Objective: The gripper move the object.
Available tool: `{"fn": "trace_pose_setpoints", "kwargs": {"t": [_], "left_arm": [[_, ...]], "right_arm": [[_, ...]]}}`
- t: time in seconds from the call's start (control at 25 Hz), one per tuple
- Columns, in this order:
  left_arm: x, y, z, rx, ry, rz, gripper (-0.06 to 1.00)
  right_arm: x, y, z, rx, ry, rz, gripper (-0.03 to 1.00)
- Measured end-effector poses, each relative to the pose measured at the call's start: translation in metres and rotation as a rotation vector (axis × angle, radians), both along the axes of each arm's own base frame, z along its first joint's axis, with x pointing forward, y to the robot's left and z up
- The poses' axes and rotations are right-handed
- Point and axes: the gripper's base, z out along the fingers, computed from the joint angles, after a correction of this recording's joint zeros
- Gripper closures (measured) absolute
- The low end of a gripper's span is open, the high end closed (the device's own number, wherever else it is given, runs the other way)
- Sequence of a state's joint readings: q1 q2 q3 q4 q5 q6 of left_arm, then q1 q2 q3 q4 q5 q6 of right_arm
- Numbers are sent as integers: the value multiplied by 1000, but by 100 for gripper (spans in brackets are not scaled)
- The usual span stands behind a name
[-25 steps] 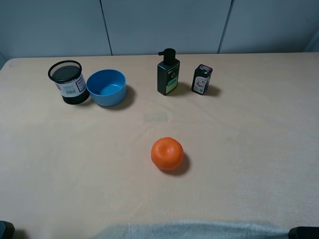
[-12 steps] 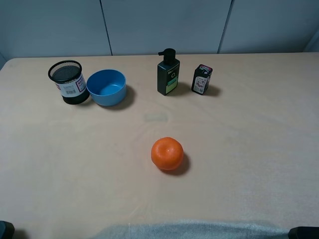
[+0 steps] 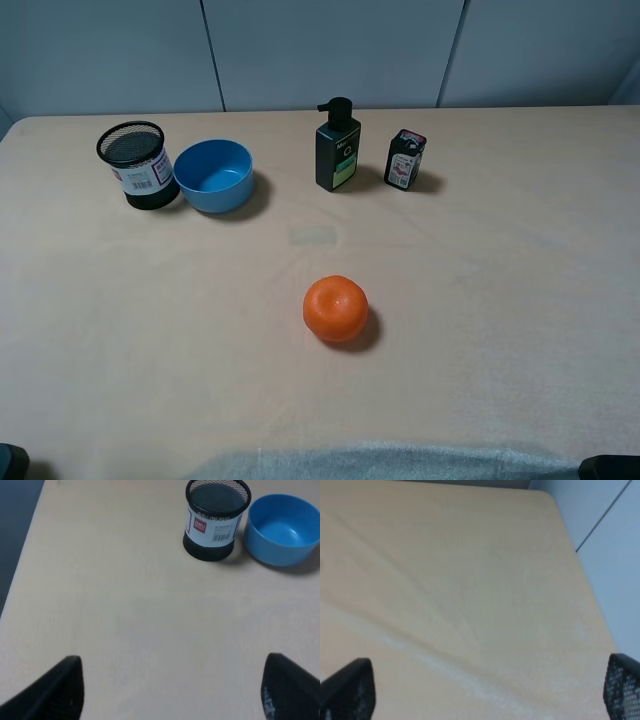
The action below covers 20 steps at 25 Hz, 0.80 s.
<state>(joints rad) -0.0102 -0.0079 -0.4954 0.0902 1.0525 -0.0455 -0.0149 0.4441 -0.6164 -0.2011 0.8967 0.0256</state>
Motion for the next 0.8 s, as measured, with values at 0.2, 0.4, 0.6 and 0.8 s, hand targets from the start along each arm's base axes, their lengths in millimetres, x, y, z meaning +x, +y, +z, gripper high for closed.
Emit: {"fn": "trace_pose_setpoints", "kwargs": {"t": [0.2, 0.4, 0.6, 0.8], "left_arm": [[0, 0, 0, 0, 0, 0, 15], [0, 0, 0, 0, 0, 0, 15], [0, 0, 0, 0, 0, 0, 15], [0, 0, 0, 0, 0, 0, 15]], "right_arm": [[-18, 0, 0, 35, -47, -30, 27], [-38, 0, 0, 50, -109, -43, 27], [-54, 1, 1, 63, -183, -40, 27], [-53, 4, -11, 102, -161, -22, 27]]}}
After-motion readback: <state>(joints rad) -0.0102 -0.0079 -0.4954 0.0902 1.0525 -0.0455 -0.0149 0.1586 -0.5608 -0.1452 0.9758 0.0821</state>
